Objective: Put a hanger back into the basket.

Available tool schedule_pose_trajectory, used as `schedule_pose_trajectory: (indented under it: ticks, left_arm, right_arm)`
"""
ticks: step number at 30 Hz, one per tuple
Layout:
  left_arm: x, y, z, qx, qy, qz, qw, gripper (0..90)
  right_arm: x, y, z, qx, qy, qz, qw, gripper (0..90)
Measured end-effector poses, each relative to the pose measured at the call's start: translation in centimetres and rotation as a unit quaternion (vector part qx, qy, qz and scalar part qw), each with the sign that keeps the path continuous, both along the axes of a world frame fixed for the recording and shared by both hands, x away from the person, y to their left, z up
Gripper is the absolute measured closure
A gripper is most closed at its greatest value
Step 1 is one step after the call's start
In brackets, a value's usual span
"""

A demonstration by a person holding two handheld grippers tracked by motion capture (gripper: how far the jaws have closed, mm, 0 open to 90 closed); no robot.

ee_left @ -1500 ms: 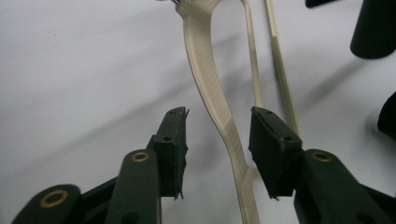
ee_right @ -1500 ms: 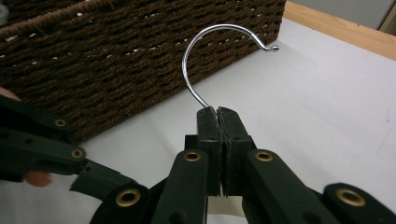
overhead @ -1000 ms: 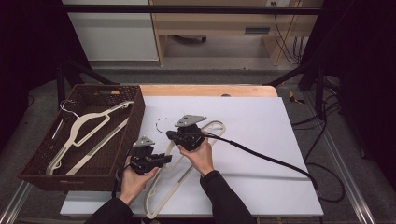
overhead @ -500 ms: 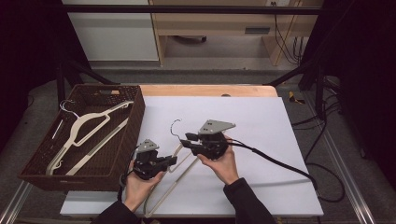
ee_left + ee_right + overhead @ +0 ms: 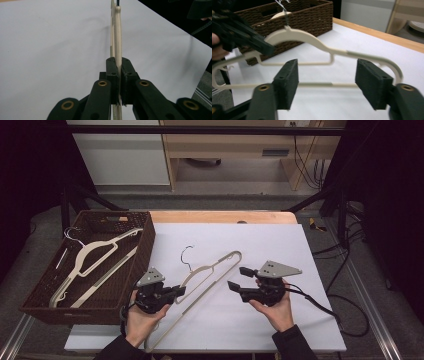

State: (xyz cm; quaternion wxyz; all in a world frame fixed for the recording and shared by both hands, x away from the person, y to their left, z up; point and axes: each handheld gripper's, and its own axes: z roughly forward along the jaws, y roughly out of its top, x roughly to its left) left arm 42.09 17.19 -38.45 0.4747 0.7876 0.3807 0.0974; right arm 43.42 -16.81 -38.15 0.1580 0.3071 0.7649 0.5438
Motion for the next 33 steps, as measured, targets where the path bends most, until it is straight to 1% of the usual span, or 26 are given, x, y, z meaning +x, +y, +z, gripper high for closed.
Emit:
schedule_pose_trajectory:
  ticks: [2,3,5,7,11,12,15,17,20,22,25,27,31,33]
  left_arm:
    - [-0.2,0.2,0.5,0.002,-0.007,-0.007,1.0000,86.7]
    - [-0.4,0.2,0.8,0.006,-0.012,-0.014,0.9998,86.7]
    - [-0.7,0.3,1.3,0.014,-0.020,-0.021,0.9995,86.7]
    - [-1.0,0.5,1.8,0.020,-0.031,-0.026,0.9990,86.6]
    - [-1.3,1.0,2.9,0.019,-0.041,-0.035,0.9984,86.7]
    - [-1.4,1.2,3.2,0.022,-0.043,-0.038,0.9981,86.7]
    - [-1.6,1.8,4.1,0.013,-0.047,-0.038,0.9981,86.7]
    - [-1.8,2.1,4.8,0.012,-0.052,-0.039,0.9978,86.6]
    - [-2.0,2.7,5.9,0.017,-0.056,-0.047,0.9972,86.6]
    - [-2.0,3.0,6.8,0.020,-0.062,-0.050,0.9966,86.7]
    - [-1.8,3.7,8.0,0.028,-0.067,-0.058,0.9957,86.7]
    - [-1.6,4.1,8.6,0.030,-0.069,-0.062,0.9953,86.7]
    - [-1.2,5.3,9.8,0.037,-0.079,-0.064,0.9941,86.7]
    - [-0.9,6.0,10.3,0.034,-0.081,-0.065,0.9940,86.7]
  right_arm:
    - [-0.2,-1.1,-0.2,0.003,0.000,-0.009,1.0000,28.5]
    - [-0.3,-1.4,-0.3,0.004,0.000,-0.014,0.9999,26.0]
    - [-0.8,-2.5,-0.6,0.005,-0.009,-0.024,0.9996,21.8]
    - [-1.0,-3.2,-0.9,-0.002,-0.007,-0.033,0.9994,17.8]
    - [-1.3,-4.3,-1.3,-0.002,-0.006,-0.047,0.9989,12.9]
    - [-1.4,-4.5,-1.3,-0.002,-0.008,-0.050,0.9987,12.3]
    - [-1.6,-4.9,-1.2,-0.005,-0.011,-0.058,0.9982,9.7]
    - [-1.8,-5.3,-1.2,-0.005,-0.013,-0.063,0.9979,8.2]
    - [-1.9,-5.8,-1.2,-0.003,-0.012,-0.071,0.9974,7.2]
    - [-2.1,-6.1,-1.1,-0.009,-0.014,-0.077,0.9969,6.4]
    - [-2.3,-6.5,-1.1,-0.002,-0.014,-0.083,0.9965,5.9]
    - [-2.4,-6.8,-1.1,-0.003,-0.013,-0.088,0.9960,5.4]
    - [-2.5,-7.2,-1.2,-0.001,-0.013,-0.097,0.9952,5.0]
    - [-2.5,-7.4,-1.2,0.000,-0.013,-0.100,0.9949,4.8]
